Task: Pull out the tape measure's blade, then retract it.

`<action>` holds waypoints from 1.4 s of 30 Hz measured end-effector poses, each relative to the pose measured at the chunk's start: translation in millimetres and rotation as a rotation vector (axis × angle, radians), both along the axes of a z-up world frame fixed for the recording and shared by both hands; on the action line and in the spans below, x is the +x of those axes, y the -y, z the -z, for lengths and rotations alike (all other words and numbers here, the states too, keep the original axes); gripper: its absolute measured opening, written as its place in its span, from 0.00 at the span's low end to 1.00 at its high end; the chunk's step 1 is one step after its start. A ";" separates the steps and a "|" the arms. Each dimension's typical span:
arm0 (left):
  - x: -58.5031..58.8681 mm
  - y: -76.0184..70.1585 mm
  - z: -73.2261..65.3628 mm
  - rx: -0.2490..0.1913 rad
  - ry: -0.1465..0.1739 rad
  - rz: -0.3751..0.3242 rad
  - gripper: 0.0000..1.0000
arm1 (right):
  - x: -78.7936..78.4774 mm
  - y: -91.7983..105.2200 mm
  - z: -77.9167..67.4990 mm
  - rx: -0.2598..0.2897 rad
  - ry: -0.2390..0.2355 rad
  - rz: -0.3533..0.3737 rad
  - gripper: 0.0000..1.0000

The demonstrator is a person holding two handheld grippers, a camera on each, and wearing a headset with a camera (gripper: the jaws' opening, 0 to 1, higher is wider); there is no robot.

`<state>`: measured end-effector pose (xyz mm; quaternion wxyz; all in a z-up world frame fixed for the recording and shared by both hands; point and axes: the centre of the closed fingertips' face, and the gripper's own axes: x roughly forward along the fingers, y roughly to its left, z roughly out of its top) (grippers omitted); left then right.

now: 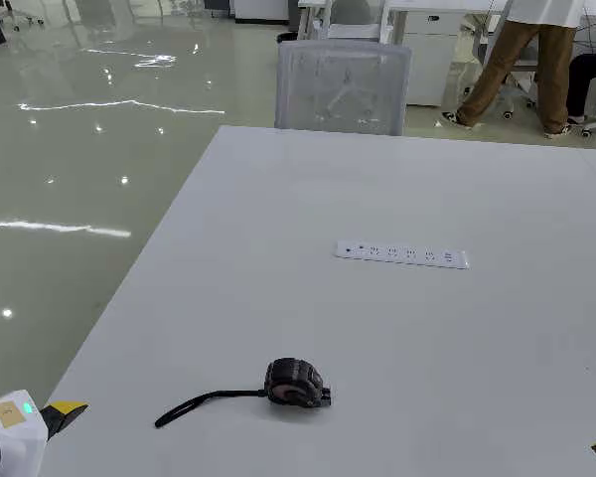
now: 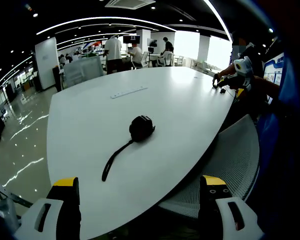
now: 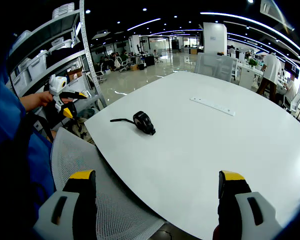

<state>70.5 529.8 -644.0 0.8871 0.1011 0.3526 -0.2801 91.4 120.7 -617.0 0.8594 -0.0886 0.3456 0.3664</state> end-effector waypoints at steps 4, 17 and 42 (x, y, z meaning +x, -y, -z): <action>3.1 -1.4 -2.6 0.001 0.008 0.000 0.96 | 1.5 0.5 0.9 -0.003 -0.001 0.004 0.99; 5.8 -2.8 0.2 0.000 0.006 0.001 0.96 | -0.4 6.9 4.0 -0.011 -0.001 0.014 0.98; 32.1 13.3 10.2 -0.025 0.013 0.007 0.95 | 23.3 -25.6 19.1 0.001 -0.018 -0.053 0.96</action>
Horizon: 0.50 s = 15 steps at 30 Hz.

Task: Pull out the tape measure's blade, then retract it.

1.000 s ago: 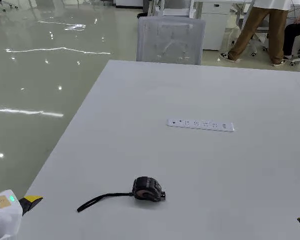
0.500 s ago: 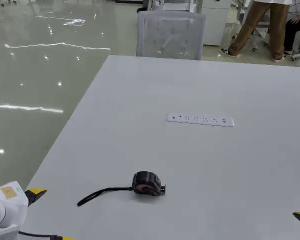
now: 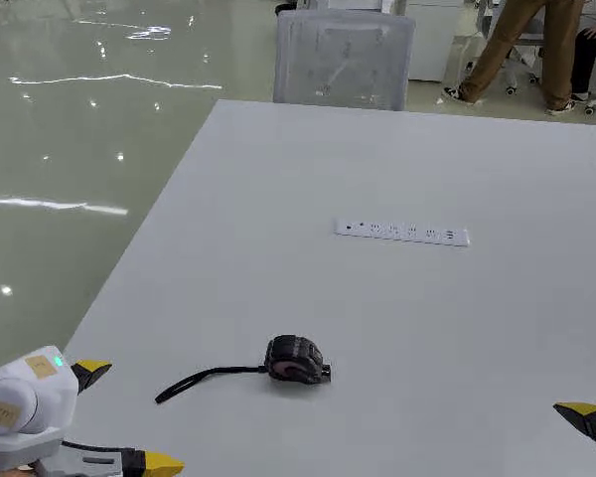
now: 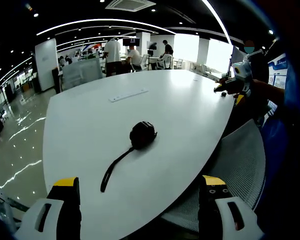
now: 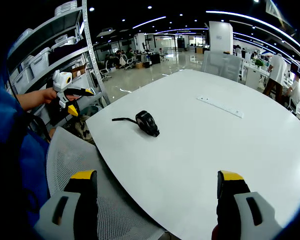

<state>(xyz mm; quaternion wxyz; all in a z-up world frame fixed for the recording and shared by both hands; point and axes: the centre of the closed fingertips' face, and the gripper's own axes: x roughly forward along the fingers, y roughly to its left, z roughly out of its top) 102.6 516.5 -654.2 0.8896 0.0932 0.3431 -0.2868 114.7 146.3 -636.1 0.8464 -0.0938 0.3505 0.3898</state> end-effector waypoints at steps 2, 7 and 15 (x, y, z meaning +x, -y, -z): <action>2.0 1.9 2.0 -0.002 -0.004 0.005 0.95 | 3.1 -2.9 1.8 0.001 -0.003 -0.006 0.96; 10.4 3.1 5.6 -0.007 -0.005 0.001 0.95 | 11.9 -8.8 5.6 0.001 -0.008 -0.022 0.95; 25.8 17.1 11.0 -0.017 -0.006 0.016 0.95 | 27.2 -13.1 13.5 -0.003 -0.010 -0.041 0.95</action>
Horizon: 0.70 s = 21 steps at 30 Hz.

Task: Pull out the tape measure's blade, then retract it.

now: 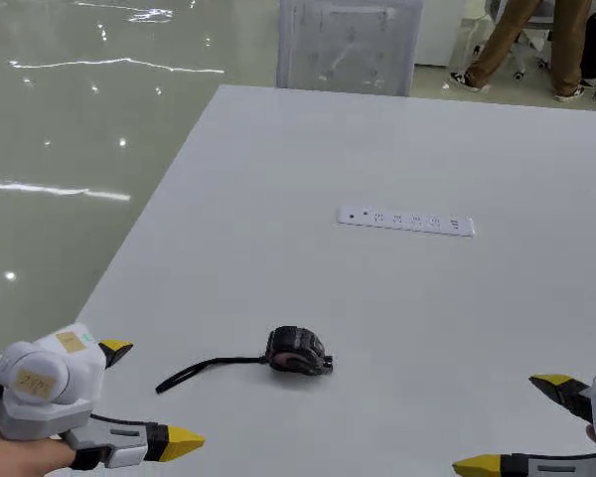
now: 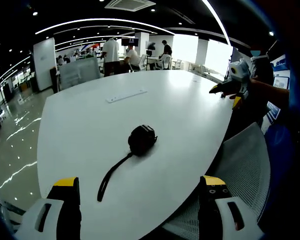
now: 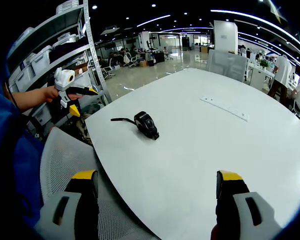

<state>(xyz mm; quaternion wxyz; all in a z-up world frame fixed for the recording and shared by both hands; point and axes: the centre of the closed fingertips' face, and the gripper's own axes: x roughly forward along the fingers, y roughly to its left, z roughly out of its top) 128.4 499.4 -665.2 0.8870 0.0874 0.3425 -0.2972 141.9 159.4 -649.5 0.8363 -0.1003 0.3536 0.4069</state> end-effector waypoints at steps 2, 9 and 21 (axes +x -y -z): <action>4.2 5.0 1.2 -0.005 0.000 0.005 0.95 | 2.2 -0.7 4.1 -0.003 -0.005 -0.006 0.94; 16.0 18.7 8.5 -0.010 -0.007 0.026 0.95 | 9.2 -6.7 13.3 -0.002 -0.022 -0.023 0.94; 34.6 31.4 21.2 0.013 -0.011 0.050 0.95 | 25.1 -20.9 23.4 -0.002 -0.027 -0.062 0.91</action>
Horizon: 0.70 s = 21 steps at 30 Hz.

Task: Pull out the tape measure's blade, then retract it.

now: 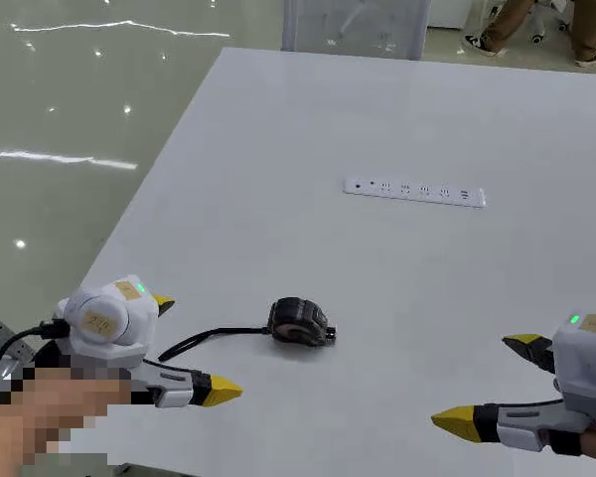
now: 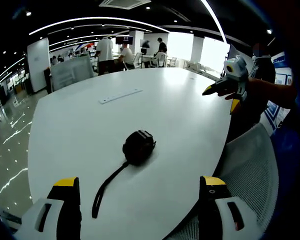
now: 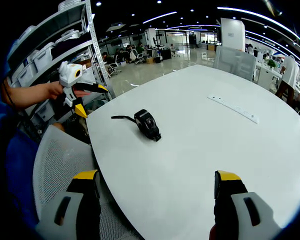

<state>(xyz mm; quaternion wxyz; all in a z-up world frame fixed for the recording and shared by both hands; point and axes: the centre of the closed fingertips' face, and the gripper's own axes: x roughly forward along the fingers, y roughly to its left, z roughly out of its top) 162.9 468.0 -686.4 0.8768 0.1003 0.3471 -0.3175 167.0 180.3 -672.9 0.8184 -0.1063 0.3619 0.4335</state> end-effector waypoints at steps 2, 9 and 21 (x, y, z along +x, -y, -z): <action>3.1 4.8 0.8 0.002 0.002 0.009 0.95 | 2.4 -2.7 2.9 -0.005 -0.001 -0.010 0.91; 16.2 23.6 5.0 -0.014 0.005 0.031 0.95 | 9.9 -16.8 10.7 -0.013 -0.005 -0.054 0.90; 29.6 44.9 17.7 -0.002 -0.005 0.079 0.91 | 25.1 -36.5 27.5 -0.027 -0.006 -0.119 0.86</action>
